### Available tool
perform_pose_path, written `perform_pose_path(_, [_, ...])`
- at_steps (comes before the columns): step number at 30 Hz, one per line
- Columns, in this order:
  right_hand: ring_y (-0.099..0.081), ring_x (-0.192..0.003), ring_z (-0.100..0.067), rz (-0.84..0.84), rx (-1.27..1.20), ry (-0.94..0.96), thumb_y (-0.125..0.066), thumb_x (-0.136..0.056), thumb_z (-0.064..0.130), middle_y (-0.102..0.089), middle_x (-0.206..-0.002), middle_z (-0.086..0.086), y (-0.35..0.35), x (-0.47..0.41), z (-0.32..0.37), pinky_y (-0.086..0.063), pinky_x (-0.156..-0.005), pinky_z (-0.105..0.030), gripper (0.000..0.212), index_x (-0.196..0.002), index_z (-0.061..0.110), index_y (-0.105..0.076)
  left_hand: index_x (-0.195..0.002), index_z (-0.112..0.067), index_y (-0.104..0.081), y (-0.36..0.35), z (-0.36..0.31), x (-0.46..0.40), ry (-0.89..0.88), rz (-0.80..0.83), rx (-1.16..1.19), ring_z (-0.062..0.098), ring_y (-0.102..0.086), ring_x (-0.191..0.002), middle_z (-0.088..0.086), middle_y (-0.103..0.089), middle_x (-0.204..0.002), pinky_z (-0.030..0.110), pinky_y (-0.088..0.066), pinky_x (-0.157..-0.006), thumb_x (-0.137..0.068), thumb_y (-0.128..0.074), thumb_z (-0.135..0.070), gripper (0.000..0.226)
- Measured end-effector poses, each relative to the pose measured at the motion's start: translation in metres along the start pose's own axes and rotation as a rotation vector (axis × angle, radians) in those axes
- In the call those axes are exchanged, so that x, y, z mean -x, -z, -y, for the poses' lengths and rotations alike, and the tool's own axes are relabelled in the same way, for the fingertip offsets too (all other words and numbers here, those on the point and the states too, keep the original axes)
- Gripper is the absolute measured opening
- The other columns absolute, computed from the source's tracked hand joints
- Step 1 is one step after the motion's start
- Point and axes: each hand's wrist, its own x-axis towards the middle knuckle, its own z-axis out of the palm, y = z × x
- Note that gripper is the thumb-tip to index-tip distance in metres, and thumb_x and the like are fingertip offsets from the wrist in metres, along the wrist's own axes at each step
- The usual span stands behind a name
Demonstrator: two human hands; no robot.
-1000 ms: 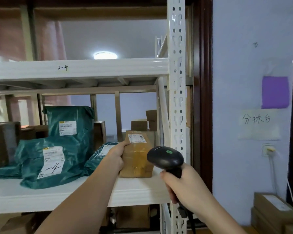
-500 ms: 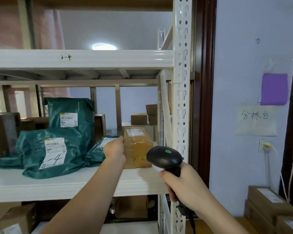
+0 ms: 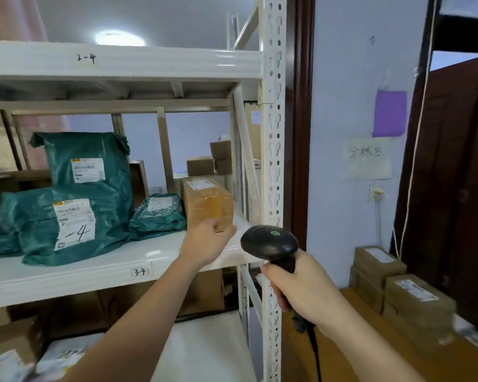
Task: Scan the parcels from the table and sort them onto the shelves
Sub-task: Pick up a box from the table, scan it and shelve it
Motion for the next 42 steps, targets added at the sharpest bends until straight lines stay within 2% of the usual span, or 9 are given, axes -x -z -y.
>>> perform_pose_path(4, [-0.049,-0.04,-0.01,-0.027,0.027,-0.031,-0.058,-0.097,0.022,-0.051,-0.047,0.004,0.011,0.027,-0.007,-0.047,-0.05,-0.025,0.024,-0.076,0.012,-0.056,-0.15,-0.029,-0.053,-0.01,-0.009,0.025,-0.018,0.074,-0.159,0.027,-0.054,-0.136,0.0,-0.055,-0.154,0.043,-0.043,-0.111,-0.094,-0.045,-0.076,0.073])
perform_pose_path(8, [-0.051,-0.041,-0.008,-0.041,0.02,-0.044,-0.058,-0.097,0.021,-0.054,-0.051,0.002,0.026,0.053,-0.018,-0.049,-0.049,-0.021,0.02,-0.079,0.013,-0.058,-0.149,-0.025,-0.055,-0.023,-0.039,0.057,-0.101,0.119,-0.19,0.023,-0.047,-0.144,0.0,-0.049,-0.16,0.04,-0.038,-0.117,-0.101,-0.051,-0.058,0.059])
perform_pose_path(13, [-0.053,-0.042,-0.008,-0.026,0.05,-0.035,-0.058,-0.096,0.021,-0.056,-0.048,0.003,0.058,0.087,-0.036,-0.05,-0.05,-0.023,0.024,-0.072,0.021,-0.056,-0.141,-0.028,-0.064,-0.054,-0.08,0.092,-0.131,0.154,-0.303,0.022,-0.064,-0.122,0.0,-0.067,-0.139,0.039,-0.053,-0.103,-0.101,-0.053,-0.05,0.046])
perform_pose_path(19, [-0.053,-0.043,-0.005,-0.027,0.087,-0.076,-0.059,-0.096,0.022,-0.056,-0.045,0.007,0.121,0.129,-0.064,-0.049,-0.054,-0.027,0.029,-0.068,0.022,-0.054,-0.131,-0.026,-0.066,-0.129,-0.124,0.121,-0.179,0.307,-0.347,0.022,-0.071,-0.096,0.003,-0.075,-0.113,0.036,-0.06,-0.084,-0.098,-0.054,-0.045,0.04])
perform_pose_path(24, [-0.055,-0.045,-0.005,-0.107,0.116,-0.163,-0.062,-0.094,0.025,-0.057,-0.05,0.007,0.19,0.165,-0.111,-0.046,-0.05,-0.021,0.012,-0.083,0.019,-0.06,-0.125,-0.024,-0.064,-0.215,-0.175,0.141,-0.217,0.445,-0.285,0.027,-0.068,-0.11,0.007,-0.072,-0.124,0.042,-0.057,-0.09,-0.099,-0.052,-0.048,0.037])
perform_pose_path(27, [-0.053,-0.046,-0.008,-0.143,0.12,-0.232,-0.061,-0.095,0.023,-0.054,-0.053,0.004,0.226,0.181,-0.141,-0.043,-0.05,-0.023,0.015,-0.089,0.01,-0.059,-0.137,-0.023,-0.063,-0.263,-0.203,0.145,-0.248,0.497,-0.25,0.028,-0.064,-0.121,0.006,-0.069,-0.135,0.042,-0.054,-0.097,-0.094,-0.049,-0.059,0.058])
perform_pose_path(31, [-0.053,-0.049,-0.014,-0.204,0.128,-0.31,-0.062,-0.092,0.027,-0.053,-0.055,-0.001,0.265,0.187,-0.176,-0.044,-0.057,-0.034,0.021,-0.085,0.008,-0.056,-0.153,-0.026,-0.051,-0.322,-0.234,0.14,-0.269,0.548,-0.243,0.027,-0.057,-0.135,0.005,-0.058,-0.152,0.042,-0.05,-0.108,-0.098,-0.055,-0.059,0.064])
perform_pose_path(35, [-0.054,-0.049,-0.014,-0.268,0.139,-0.363,-0.062,-0.09,0.03,-0.055,-0.055,0.001,0.298,0.18,-0.207,-0.047,-0.058,-0.036,0.017,-0.081,0.016,-0.057,-0.15,-0.03,-0.053,-0.374,-0.26,0.129,-0.279,0.575,-0.212,0.024,-0.058,-0.134,0.001,-0.058,-0.152,0.042,-0.051,-0.108,-0.095,-0.056,-0.064,0.065])
perform_pose_path(42, [-0.058,-0.05,-0.012,-0.347,0.152,-0.452,-0.064,-0.09,0.024,-0.057,-0.053,0.002,0.354,0.137,-0.259,-0.048,-0.057,-0.034,0.009,-0.088,0.016,-0.061,-0.146,-0.028,-0.056,-0.452,-0.301,0.087,-0.247,0.66,-0.13,0.021,-0.057,-0.131,0.0,-0.059,-0.147,0.031,-0.044,-0.101,-0.102,-0.056,-0.053,0.051])
